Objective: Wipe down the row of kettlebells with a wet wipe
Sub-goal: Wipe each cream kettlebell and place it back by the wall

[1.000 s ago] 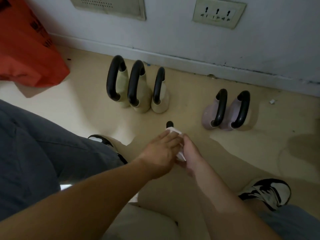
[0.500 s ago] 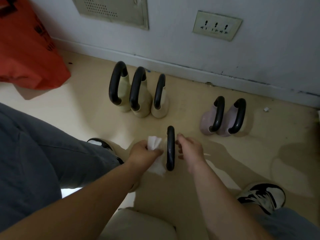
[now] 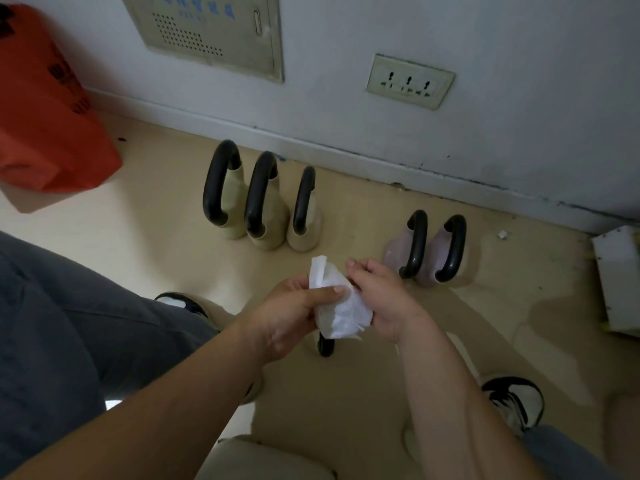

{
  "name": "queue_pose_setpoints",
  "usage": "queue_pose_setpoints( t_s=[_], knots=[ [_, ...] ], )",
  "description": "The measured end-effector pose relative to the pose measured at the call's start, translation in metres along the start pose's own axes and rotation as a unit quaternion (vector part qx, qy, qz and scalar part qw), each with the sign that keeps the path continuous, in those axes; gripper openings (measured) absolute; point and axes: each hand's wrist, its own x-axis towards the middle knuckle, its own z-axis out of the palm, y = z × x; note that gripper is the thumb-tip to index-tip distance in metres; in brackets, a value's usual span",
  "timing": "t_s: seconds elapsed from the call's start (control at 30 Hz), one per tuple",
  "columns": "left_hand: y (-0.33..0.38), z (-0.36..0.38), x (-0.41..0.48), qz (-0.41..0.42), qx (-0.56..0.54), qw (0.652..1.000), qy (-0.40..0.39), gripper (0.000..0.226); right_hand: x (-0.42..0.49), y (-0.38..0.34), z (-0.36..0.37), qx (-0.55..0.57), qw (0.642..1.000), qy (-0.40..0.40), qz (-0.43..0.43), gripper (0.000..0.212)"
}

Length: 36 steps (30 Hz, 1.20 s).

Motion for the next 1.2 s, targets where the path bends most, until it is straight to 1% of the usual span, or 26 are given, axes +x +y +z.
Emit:
queue_pose_setpoints(
  t_s=[0.1, 0.17, 0.23, 0.3, 0.37, 0.43, 0.5, 0.53, 0.6, 0.7, 0.73, 0.8, 0.83, 0.9, 0.97, 1.0, 1.07, 1.13, 1.17, 1.2],
  knots=[
    [-0.003, -0.004, 0.001, 0.007, -0.022, 1.000, -0.012, 0.034, -0.001, 0.000, 0.005, -0.032, 0.999, 0.020, -0.004, 0.026],
    [-0.003, -0.005, 0.002, 0.004, -0.058, 0.998, -0.030, 0.033, -0.005, -0.005, 0.005, -0.013, 1.000, 0.008, 0.021, 0.034],
    [-0.001, -0.007, 0.005, 0.009, -0.065, 0.997, -0.035, 0.034, -0.009, -0.009, 0.002, 0.006, 0.999, -0.018, 0.035, 0.042],
    [-0.001, -0.010, 0.007, 0.020, -0.031, 0.999, -0.016, 0.033, -0.009, -0.010, -0.002, -0.008, 0.999, -0.033, 0.018, 0.034],
    [-0.005, -0.014, 0.007, 0.017, 0.012, 1.000, 0.006, 0.031, -0.007, -0.011, -0.002, -0.021, 1.000, -0.006, -0.023, 0.024],
    [-0.010, -0.017, 0.006, 0.006, 0.043, 0.999, 0.028, 0.024, -0.003, -0.011, 0.001, 0.018, 0.997, 0.041, -0.057, 0.021],
    [-0.015, -0.022, 0.005, -0.009, 0.037, 0.998, 0.042, 0.014, 0.000, -0.011, 0.002, 0.046, 0.993, 0.073, -0.079, 0.023],
    [-0.016, -0.025, 0.004, -0.020, 0.020, 0.999, 0.037, 0.014, 0.001, -0.010, 0.002, 0.044, 0.992, 0.083, -0.084, 0.023],
    [-0.016, -0.032, 0.002, -0.041, 0.000, 0.999, 0.007, 0.025, 0.002, -0.005, 0.002, 0.045, 0.990, 0.103, -0.082, 0.022],
    [-0.015, -0.036, 0.002, -0.057, -0.030, 0.997, -0.044, 0.050, 0.002, 0.001, 0.000, 0.052, 0.989, 0.128, -0.044, 0.023],
    [-0.014, -0.036, 0.003, -0.052, -0.057, 0.995, -0.057, 0.053, 0.002, 0.002, -0.001, 0.058, 0.991, 0.116, -0.024, 0.027],
    [-0.012, -0.035, 0.007, -0.030, -0.101, 0.991, -0.078, 0.053, -0.002, 0.002, -0.001, 0.054, 0.996, 0.065, 0.037, 0.043],
    [-0.010, -0.034, 0.009, -0.022, -0.107, 0.991, -0.082, 0.053, -0.004, 0.002, -0.002, 0.040, 0.996, 0.030, 0.073, 0.051],
    [-0.006, -0.030, 0.011, -0.015, -0.094, 0.992, -0.081, 0.055, -0.006, 0.002, -0.005, 0.016, 0.990, -0.058, 0.125, 0.059],
    [-0.006, -0.027, 0.011, -0.015, -0.074, 0.995, -0.067, 0.056, -0.004, 0.005, -0.008, 0.014, 0.988, -0.101, 0.113, 0.060],
    [-0.008, -0.027, 0.012, -0.016, -0.072, 0.995, -0.062, 0.054, -0.001, 0.007, -0.008, 0.024, 0.991, -0.092, 0.093, 0.054],
    [-0.013, -0.028, 0.012, -0.019, -0.081, 0.995, -0.046, 0.047, 0.003, 0.007, -0.007, 0.040, 0.997, -0.039, 0.057, 0.031],
    [-0.019, -0.032, 0.013, -0.018, -0.085, 0.996, -0.025, 0.040, 0.004, 0.005, -0.005, 0.047, 0.997, 0.021, 0.054, 0.030],
    [-0.021, -0.035, 0.014, -0.018, -0.076, 0.997, -0.015, 0.040, 0.004, 0.005, -0.005, 0.035, 0.997, 0.031, 0.056, 0.030],
    [-0.022, -0.037, 0.015, -0.017, -0.066, 0.998, -0.008, 0.040, 0.004, 0.005, -0.006, 0.020, 0.997, 0.024, 0.069, 0.032]
  ],
)
